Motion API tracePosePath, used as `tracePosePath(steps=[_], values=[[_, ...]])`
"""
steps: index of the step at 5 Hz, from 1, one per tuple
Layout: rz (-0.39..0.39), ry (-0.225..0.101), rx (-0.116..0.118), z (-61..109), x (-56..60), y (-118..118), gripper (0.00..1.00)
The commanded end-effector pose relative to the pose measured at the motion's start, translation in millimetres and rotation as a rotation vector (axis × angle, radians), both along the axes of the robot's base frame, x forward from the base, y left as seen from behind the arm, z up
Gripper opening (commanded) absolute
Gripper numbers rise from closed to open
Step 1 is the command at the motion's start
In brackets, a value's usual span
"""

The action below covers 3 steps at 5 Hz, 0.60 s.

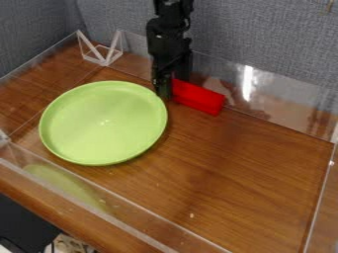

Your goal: Put the red object on the green plate

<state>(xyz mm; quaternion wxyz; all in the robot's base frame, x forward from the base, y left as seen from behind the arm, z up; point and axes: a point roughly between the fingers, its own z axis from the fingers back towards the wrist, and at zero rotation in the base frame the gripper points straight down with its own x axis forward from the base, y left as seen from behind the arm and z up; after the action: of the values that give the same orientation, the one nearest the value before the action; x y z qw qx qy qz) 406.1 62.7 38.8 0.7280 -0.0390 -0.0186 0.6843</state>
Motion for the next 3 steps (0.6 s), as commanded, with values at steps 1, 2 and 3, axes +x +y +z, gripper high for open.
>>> tracePosePath(steps=[1, 2, 3], values=[[-0.028, -0.028, -0.002, 2.5, 7.7, -22.0, 1.0], [-0.006, -0.025, -0.008, 2.1, 10.3, -25.9, 1.0], [0.019, -0.023, -0.015, 1.2, 13.4, -28.6, 1.0]])
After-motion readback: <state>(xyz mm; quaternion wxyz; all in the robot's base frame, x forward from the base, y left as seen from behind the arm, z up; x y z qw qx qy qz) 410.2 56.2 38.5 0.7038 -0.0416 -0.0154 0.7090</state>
